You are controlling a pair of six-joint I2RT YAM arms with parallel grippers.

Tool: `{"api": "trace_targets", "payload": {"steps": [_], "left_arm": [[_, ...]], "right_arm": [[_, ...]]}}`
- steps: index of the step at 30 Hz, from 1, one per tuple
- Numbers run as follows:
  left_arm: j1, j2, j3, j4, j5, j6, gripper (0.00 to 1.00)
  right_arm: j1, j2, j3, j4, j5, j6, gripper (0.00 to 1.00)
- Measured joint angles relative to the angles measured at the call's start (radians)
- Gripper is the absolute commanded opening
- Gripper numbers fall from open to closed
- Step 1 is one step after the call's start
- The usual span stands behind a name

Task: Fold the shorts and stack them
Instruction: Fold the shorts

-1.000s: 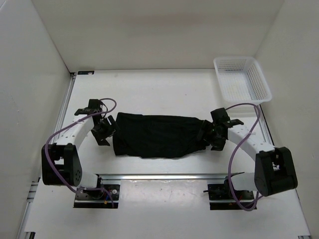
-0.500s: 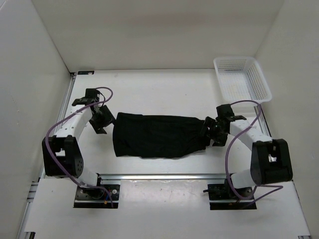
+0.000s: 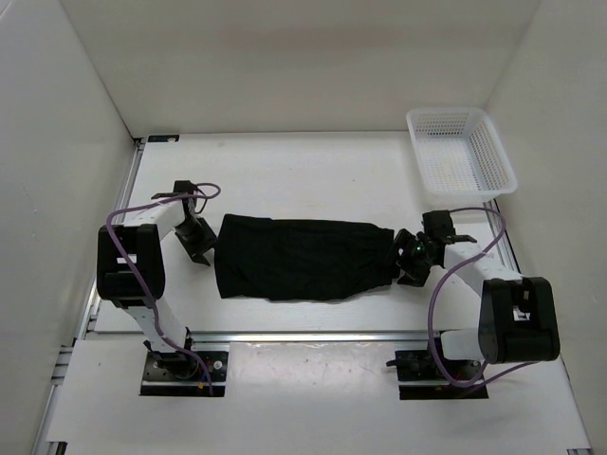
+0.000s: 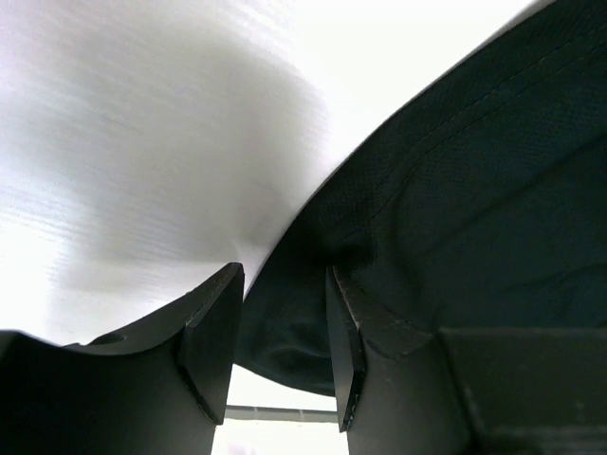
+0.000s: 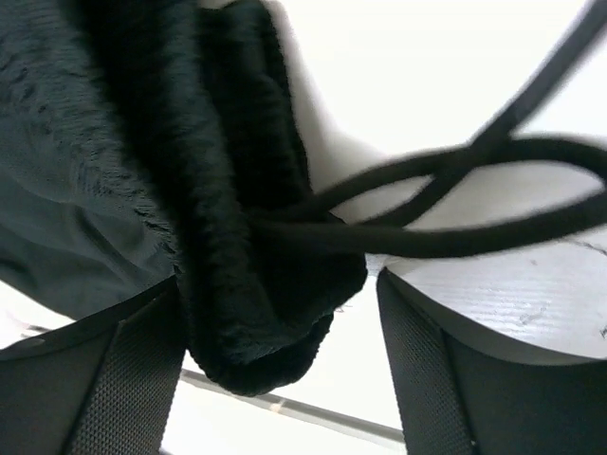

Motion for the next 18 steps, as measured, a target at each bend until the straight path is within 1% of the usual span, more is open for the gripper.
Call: {"api": "trace_targets", "payload": {"steps": [4, 6, 8, 11, 12, 14, 15, 17, 18], "left_arm": [[0.0, 0.0, 0.0, 0.01, 0.0, 0.0, 0.51], [0.0, 0.006, 0.0, 0.011, 0.0, 0.001, 0.51], [0.0, 0.019, 0.001, 0.012, 0.0, 0.001, 0.51], [0.0, 0.037, 0.006, 0.008, 0.001, 0.001, 0.51], [0.0, 0.039, 0.008, 0.008, 0.001, 0.001, 0.51], [0.0, 0.039, 0.01, 0.009, 0.001, 0.001, 0.51], [0.0, 0.04, 0.01, 0.009, 0.001, 0.001, 0.51], [0.0, 0.041, 0.011, 0.008, 0.001, 0.001, 0.51], [0.0, 0.041, 0.011, 0.008, 0.001, 0.001, 0.51]], "right_arm": [[-0.038, -0.012, -0.034, 0.023, -0.047, 0.047, 0.72], [-0.038, -0.004, -0.047, 0.051, -0.074, 0.069, 0.67], [-0.039, 0.024, -0.051, 0.088, -0.113, 0.096, 0.65], [-0.039, 0.06, -0.057, 0.144, -0.156, 0.128, 0.5], [-0.039, 0.068, -0.061, 0.157, -0.162, 0.136, 0.36], [-0.039, 0.076, -0.072, 0.171, -0.152, 0.142, 0.23], [-0.039, 0.077, -0.075, 0.172, -0.15, 0.146, 0.11], [-0.037, 0.068, -0.073, 0.166, -0.134, 0.148, 0.01], [-0.034, 0.061, -0.069, 0.154, -0.118, 0.15, 0.01]]}}
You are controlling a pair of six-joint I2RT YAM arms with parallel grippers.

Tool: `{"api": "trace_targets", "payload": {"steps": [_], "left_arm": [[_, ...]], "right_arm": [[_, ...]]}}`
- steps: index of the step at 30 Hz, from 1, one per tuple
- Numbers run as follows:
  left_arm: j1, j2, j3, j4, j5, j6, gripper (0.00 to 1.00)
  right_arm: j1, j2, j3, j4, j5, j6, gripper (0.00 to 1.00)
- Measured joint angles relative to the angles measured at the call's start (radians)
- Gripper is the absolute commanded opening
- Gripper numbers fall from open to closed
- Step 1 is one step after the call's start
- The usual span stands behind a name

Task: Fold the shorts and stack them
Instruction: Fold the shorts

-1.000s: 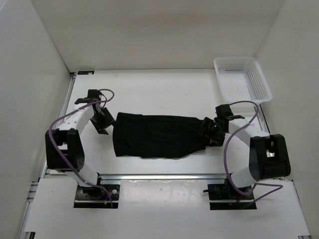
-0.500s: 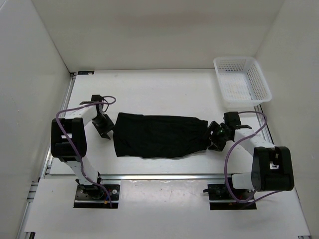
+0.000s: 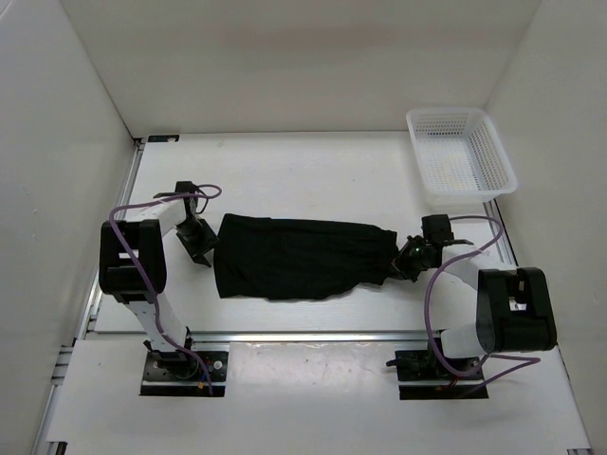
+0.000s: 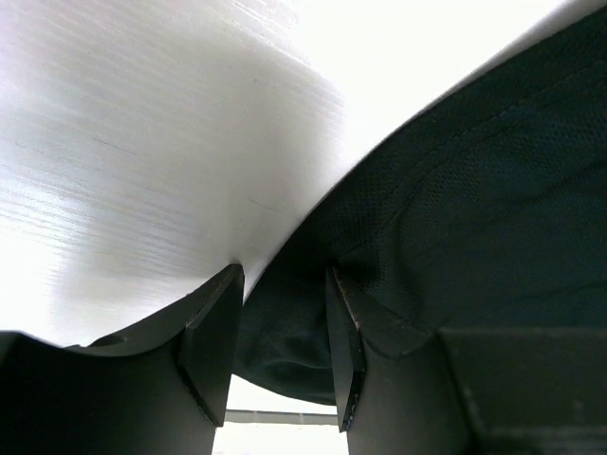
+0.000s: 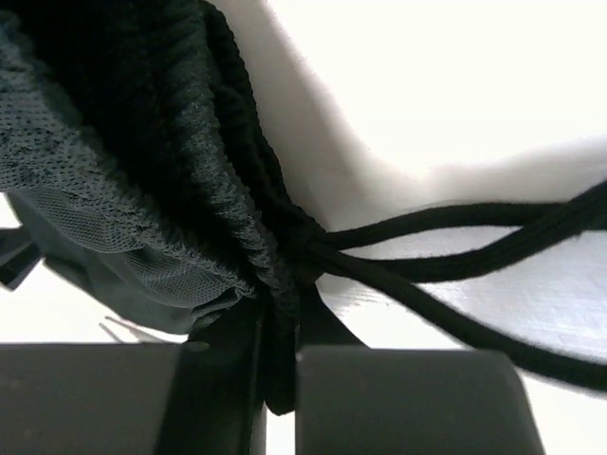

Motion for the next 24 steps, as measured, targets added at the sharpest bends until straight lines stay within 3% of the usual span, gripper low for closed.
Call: {"api": "trace_targets", "payload": {"steps": [8, 14, 16, 18, 19, 24], "left_arm": [[-0.008, 0.007, 0.008, -0.002, 0.003, 0.0, 0.51], [-0.09, 0.039, 0.045, -0.001, 0.023, -0.009, 0.5], [-0.128, 0.053, 0.06, 0.0, 0.035, -0.019, 0.4], [-0.156, 0.071, 0.077, 0.003, 0.048, -0.034, 0.15], [-0.167, 0.082, 0.086, 0.005, 0.054, -0.042, 0.1], [-0.206, 0.117, 0.122, 0.01, 0.092, -0.057, 0.1]], "right_arm": [[0.01, -0.039, 0.146, -0.211, 0.234, -0.064, 0.01], [0.01, -0.045, 0.306, -0.353, 0.363, -0.154, 0.01], [0.012, -0.048, 0.358, -0.387, 0.388, -0.188, 0.01], [0.023, -0.052, 0.407, -0.413, 0.414, -0.22, 0.01], [0.033, -0.055, 0.431, -0.427, 0.429, -0.234, 0.01], [0.151, -0.058, 0.562, -0.503, 0.51, -0.289, 0.01]]}}
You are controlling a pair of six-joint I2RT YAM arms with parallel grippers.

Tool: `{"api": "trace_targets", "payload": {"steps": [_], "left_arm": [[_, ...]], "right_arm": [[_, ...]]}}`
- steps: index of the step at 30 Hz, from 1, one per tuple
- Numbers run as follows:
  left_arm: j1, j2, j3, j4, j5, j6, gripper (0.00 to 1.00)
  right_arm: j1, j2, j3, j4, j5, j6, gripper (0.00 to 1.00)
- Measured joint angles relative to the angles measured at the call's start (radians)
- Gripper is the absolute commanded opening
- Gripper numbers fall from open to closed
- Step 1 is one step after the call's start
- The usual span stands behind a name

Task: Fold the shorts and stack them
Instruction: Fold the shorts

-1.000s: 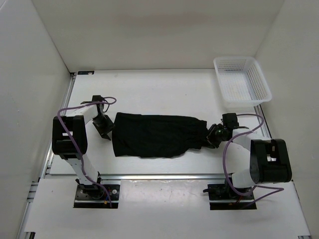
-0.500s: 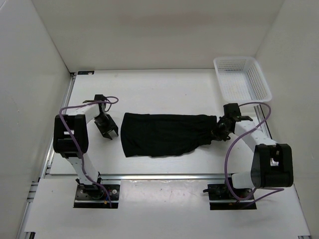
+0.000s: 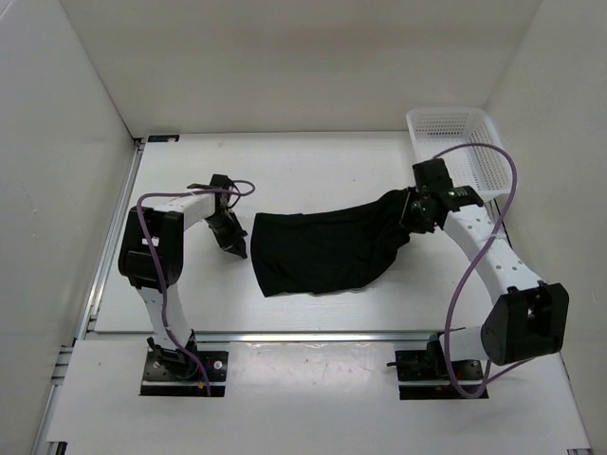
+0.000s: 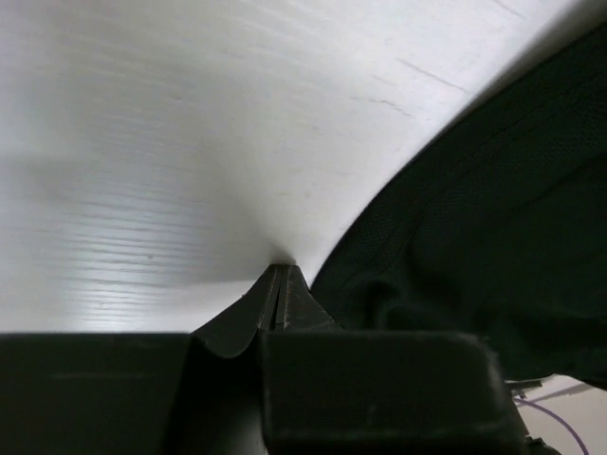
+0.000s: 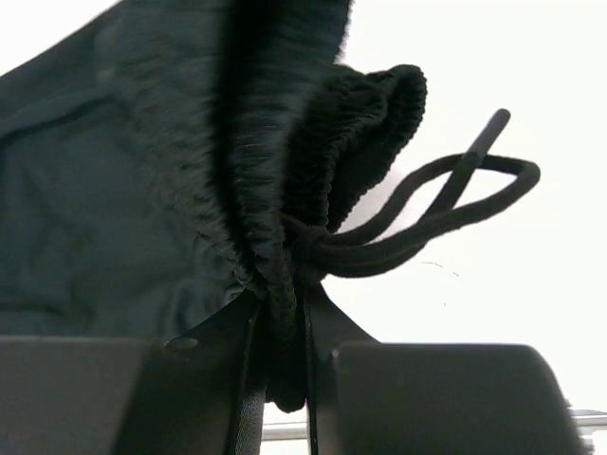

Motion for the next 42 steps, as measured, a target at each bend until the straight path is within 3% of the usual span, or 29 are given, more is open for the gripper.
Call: {"api": "trace_targets", "payload": {"steps": [6, 16, 23, 32, 34, 35, 36, 37, 38, 39, 42], "left_arm": [[-0.032, 0.019, 0.021, 0.005, 0.023, -0.008, 0.1], [-0.065, 0.036, 0.039, 0.014, 0.045, -0.019, 0.1], [-0.065, 0.037, 0.038, 0.016, 0.047, -0.023, 0.1], [-0.061, 0.036, 0.034, 0.019, 0.052, -0.026, 0.1], [-0.054, 0.032, 0.028, 0.025, 0.061, -0.026, 0.13], [-0.047, 0.027, 0.019, 0.032, 0.065, -0.025, 0.21], [-0.038, 0.018, 0.006, 0.04, 0.07, -0.019, 0.31], [-0.024, 0.006, -0.007, 0.042, 0.076, -0.01, 0.43], [-0.002, -0.009, -0.02, 0.04, 0.073, 0.001, 0.68], [0.027, -0.027, -0.032, 0.033, 0.072, 0.013, 0.78], [0.154, -0.084, -0.049, 0.001, 0.021, 0.067, 0.95]], "right_arm": [[0.238, 0.071, 0.202, -0.081, 0.116, -0.027, 0.01], [0.684, 0.43, 0.554, -0.194, 0.301, -0.021, 0.01], [0.801, 0.615, 0.704, -0.224, 0.33, -0.013, 0.01], [0.851, 0.734, 0.836, -0.236, 0.336, -0.029, 0.01], [0.857, 0.735, 0.833, -0.206, 0.327, -0.048, 0.27], [0.86, 0.732, 0.822, -0.182, 0.313, -0.06, 0.43], [0.861, 0.721, 0.793, -0.137, 0.283, -0.072, 0.82], [0.863, 0.702, 0.747, -0.077, 0.25, -0.087, 0.94], [0.864, 0.678, 0.699, -0.029, 0.221, -0.102, 1.0], [0.867, 0.646, 0.642, 0.014, 0.191, -0.118, 1.0], [0.871, 0.543, 0.51, 0.111, 0.137, -0.141, 1.0]]}}
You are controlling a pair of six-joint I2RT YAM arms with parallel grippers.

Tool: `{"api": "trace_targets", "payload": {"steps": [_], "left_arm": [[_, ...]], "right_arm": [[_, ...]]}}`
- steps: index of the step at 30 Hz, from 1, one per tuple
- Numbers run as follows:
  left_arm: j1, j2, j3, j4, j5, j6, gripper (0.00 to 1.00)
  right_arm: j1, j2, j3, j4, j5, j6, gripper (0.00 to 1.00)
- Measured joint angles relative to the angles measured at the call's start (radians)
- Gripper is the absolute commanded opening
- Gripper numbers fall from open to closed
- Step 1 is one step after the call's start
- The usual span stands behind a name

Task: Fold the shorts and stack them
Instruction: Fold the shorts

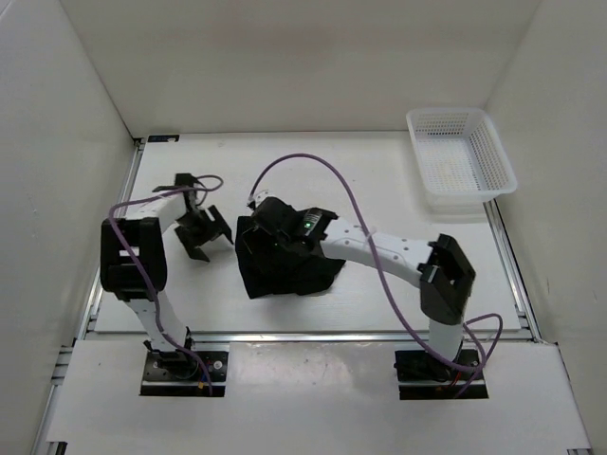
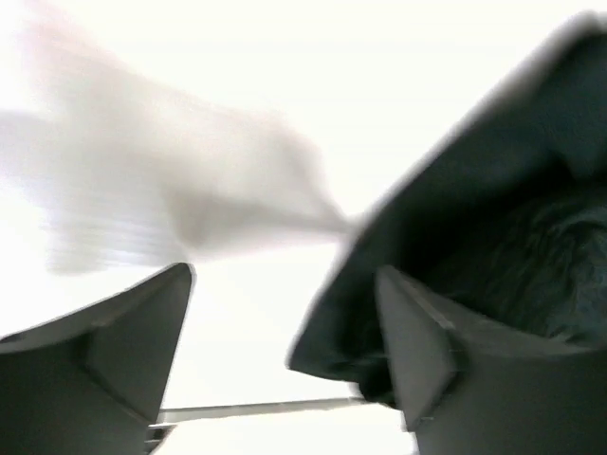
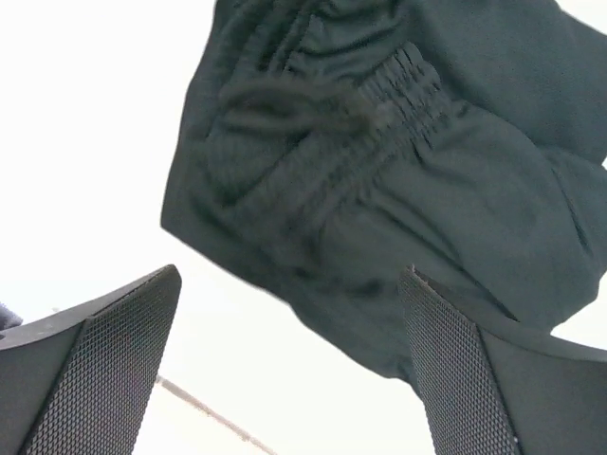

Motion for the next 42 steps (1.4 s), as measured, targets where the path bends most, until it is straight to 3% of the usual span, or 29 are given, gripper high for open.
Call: {"api": "trace_targets", "payload": {"steps": [3, 4, 6, 7, 8, 9, 10, 13, 16, 19, 23, 27, 32, 38, 42], "left_arm": [[0.109, -0.037, 0.011, -0.037, -0.055, 0.042, 0.9], [0.13, -0.048, 0.029, -0.062, -0.073, 0.056, 0.77], [0.128, -0.066, 0.065, -0.089, -0.099, 0.076, 0.66], [0.11, -0.078, 0.086, -0.101, -0.109, 0.087, 0.6], [0.082, -0.089, 0.108, -0.111, -0.119, 0.097, 0.52], [0.047, -0.1, 0.127, -0.117, -0.122, 0.1, 0.5], [0.01, -0.112, 0.141, -0.121, -0.127, 0.106, 0.5], [-0.128, -0.138, 0.167, -0.135, -0.142, 0.1, 0.57], [-0.281, -0.14, 0.199, -0.152, -0.162, 0.078, 0.78], [-0.41, -0.104, 0.286, -0.192, -0.177, 0.064, 0.88], [-0.512, 0.056, 0.494, -0.217, -0.199, 0.058, 0.88], [-0.526, 0.225, 0.607, -0.22, -0.204, 0.053, 0.89], [-0.499, 0.339, 0.609, -0.236, -0.209, 0.047, 0.89], [-0.45, 0.312, 0.496, -0.207, -0.177, 0.045, 0.88], [-0.44, 0.288, 0.454, -0.195, -0.138, 0.041, 0.68]], "right_arm": [[0.0, -0.137, -0.127, 0.075, -0.01, -0.002, 1.0], [-0.004, -0.184, -0.169, 0.093, -0.005, 0.002, 0.96], [-0.019, -0.283, -0.258, 0.127, 0.013, 0.018, 0.88], [-0.031, -0.325, -0.294, 0.132, 0.018, 0.03, 0.77], [-0.053, -0.371, -0.335, 0.136, 0.024, 0.048, 0.73], [-0.082, -0.404, -0.37, 0.143, 0.027, 0.066, 0.7], [-0.114, -0.433, -0.406, 0.148, 0.028, 0.086, 0.65], [-0.247, -0.493, -0.509, 0.152, -0.002, 0.149, 0.65], [-0.374, -0.507, -0.579, 0.132, -0.023, 0.19, 0.67], [-0.434, -0.507, -0.596, 0.105, -0.041, 0.209, 0.67], [-0.471, -0.509, -0.596, 0.098, -0.065, 0.215, 0.67], [-0.484, -0.509, -0.596, 0.09, -0.078, 0.217, 0.67], [-0.49, -0.523, -0.596, 0.074, -0.09, 0.217, 0.67], [-0.507, -0.537, -0.597, 0.068, -0.094, 0.216, 0.67], [-0.509, -0.537, -0.597, 0.066, -0.097, 0.215, 0.67]]}}
